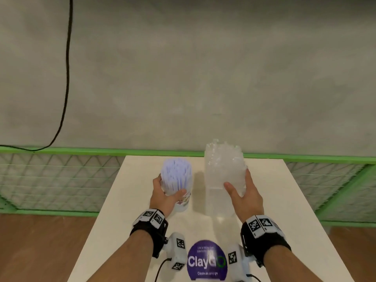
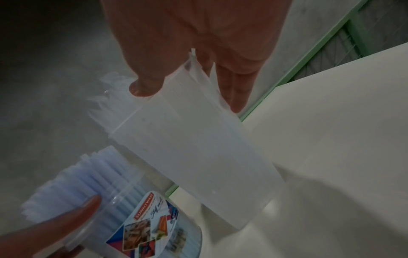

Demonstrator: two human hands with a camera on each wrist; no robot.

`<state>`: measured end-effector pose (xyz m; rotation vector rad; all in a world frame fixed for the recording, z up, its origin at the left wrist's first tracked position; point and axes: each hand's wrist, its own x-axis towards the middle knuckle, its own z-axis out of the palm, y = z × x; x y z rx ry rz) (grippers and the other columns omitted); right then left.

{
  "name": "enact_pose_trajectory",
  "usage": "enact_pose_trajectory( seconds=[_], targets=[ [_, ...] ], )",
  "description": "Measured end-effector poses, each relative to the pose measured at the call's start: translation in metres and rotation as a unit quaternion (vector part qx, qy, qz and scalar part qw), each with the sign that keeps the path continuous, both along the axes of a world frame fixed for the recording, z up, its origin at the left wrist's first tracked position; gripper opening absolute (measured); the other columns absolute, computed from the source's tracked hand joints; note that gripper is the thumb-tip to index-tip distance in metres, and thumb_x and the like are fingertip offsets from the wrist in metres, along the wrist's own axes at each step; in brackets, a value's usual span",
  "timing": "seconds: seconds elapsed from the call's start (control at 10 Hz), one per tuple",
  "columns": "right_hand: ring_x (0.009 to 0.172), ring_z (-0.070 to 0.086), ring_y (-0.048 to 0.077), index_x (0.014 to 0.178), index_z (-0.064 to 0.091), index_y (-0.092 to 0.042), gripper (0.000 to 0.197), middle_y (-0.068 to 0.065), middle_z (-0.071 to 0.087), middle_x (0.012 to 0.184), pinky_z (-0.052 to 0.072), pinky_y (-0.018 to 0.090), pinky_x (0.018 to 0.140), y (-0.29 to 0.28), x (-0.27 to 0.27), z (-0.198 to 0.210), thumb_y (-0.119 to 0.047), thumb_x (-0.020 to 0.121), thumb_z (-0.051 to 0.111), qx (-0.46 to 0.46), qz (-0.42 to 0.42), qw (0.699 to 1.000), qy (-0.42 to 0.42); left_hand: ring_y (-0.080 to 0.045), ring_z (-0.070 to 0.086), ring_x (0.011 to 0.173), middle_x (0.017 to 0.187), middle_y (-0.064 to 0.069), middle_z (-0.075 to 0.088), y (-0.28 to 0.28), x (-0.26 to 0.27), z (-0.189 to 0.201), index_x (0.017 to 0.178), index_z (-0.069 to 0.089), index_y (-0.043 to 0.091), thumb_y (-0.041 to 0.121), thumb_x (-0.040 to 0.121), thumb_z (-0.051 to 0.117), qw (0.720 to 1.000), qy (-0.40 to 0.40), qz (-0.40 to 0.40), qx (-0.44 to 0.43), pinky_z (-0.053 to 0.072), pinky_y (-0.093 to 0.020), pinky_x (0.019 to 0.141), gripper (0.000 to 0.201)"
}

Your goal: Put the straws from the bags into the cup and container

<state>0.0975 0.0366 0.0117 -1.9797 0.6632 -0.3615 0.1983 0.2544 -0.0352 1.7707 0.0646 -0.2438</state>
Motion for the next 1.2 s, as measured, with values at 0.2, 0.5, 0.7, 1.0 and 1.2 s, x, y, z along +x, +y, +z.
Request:
enact_pose_trajectory(
  seconds=[0.2,0.5,0.7,1.0,1.2],
  targets=[
    [0.142,0.036,0.021,0.155,0.014,-0.031,0.085,-0.005,0.034,0.156,0.028,0.032,0.114,-0.024,0.076,-0.007,-0.051,0.088,0.063,-0.014,0.014,1.0,-0.003,-0.025,0.06,0.11,0.111,0.018,0.05,-0.028,0.078,0.0,0.122,0.032,0.038,0.04,0.055,0.085,1.0,-0.005,-0.01,0.0,0.045,-0.04,0.1,0.086],
    [0.142,0.034,0.021,0.155,0.012,-0.036,0.087,-0.007,0.033,0.157,0.028,0.036,0.116,-0.038,0.118,-0.011,-0.059,0.086,0.06,-0.028,0.013,0.999,0.015,-0.025,0.058,0.112,0.115,0.014,0.049,-0.045,0.125,-0.002,0.122,0.032,0.037,0.031,0.066,0.089,1.0,-0.006,-0.008,0.007,0.044,-0.044,0.103,0.081],
    [0.141,0.036,0.022,0.155,0.012,-0.037,0.087,-0.005,0.035,0.156,0.029,0.037,0.116,-0.037,0.127,-0.012,-0.06,0.085,0.06,-0.03,0.007,0.999,0.015,-0.02,0.053,0.106,0.118,0.009,0.048,-0.047,0.126,0.004,0.136,0.031,0.026,0.025,0.073,0.085,1.0,-0.005,-0.009,0.017,0.042,-0.036,0.098,0.083],
    [0.142,0.035,0.023,0.155,0.013,-0.034,0.087,-0.002,0.036,0.156,0.028,0.034,0.114,-0.035,0.133,-0.008,-0.057,0.086,0.062,-0.02,0.01,1.0,0.016,-0.018,0.051,0.106,0.119,0.01,0.044,-0.046,0.127,0.007,0.14,0.029,0.022,0.024,0.074,0.085,0.999,-0.005,-0.014,0.033,0.04,-0.031,0.093,0.086],
    [0.146,0.027,0.019,0.156,0.007,-0.03,0.091,-0.003,0.024,0.16,0.023,0.031,0.115,-0.035,0.132,0.003,-0.051,0.088,0.063,0.001,0.016,1.0,0.014,-0.024,0.03,0.144,0.16,0.001,0.02,-0.039,0.124,0.02,0.154,0.009,0.029,0.034,0.057,0.094,0.996,-0.026,-0.009,0.088,0.03,-0.043,0.116,0.129]
  ],
)
